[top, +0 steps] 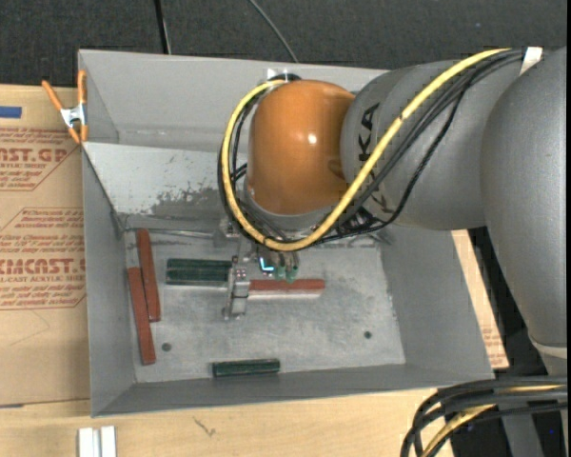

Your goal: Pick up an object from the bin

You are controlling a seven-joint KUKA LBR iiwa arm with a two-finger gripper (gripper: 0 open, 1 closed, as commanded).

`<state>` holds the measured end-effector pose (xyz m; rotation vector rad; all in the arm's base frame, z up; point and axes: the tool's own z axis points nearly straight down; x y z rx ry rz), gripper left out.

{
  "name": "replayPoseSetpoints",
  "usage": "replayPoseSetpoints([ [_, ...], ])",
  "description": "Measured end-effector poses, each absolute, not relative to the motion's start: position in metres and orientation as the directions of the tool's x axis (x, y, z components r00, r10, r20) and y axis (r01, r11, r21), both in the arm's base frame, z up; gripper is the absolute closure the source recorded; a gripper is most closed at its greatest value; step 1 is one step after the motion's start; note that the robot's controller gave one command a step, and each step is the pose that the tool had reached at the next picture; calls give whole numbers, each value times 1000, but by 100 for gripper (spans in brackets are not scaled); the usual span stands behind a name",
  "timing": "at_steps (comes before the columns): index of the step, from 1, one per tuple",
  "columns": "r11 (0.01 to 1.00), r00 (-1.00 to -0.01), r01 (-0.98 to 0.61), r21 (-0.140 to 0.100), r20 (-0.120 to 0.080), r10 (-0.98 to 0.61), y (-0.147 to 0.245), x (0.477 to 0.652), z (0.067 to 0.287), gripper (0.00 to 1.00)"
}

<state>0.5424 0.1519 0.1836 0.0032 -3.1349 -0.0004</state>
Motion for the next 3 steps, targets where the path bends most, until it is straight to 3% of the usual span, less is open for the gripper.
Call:
replayPoseSetpoints([
  [1,1000,-1000,-1,2,-1,-1,151,544,188,0],
  [2,990,-990,142,3,-5,142,109,569,72,100],
  [3,990,-990,143,3,-5,143,109,569,72,100],
])
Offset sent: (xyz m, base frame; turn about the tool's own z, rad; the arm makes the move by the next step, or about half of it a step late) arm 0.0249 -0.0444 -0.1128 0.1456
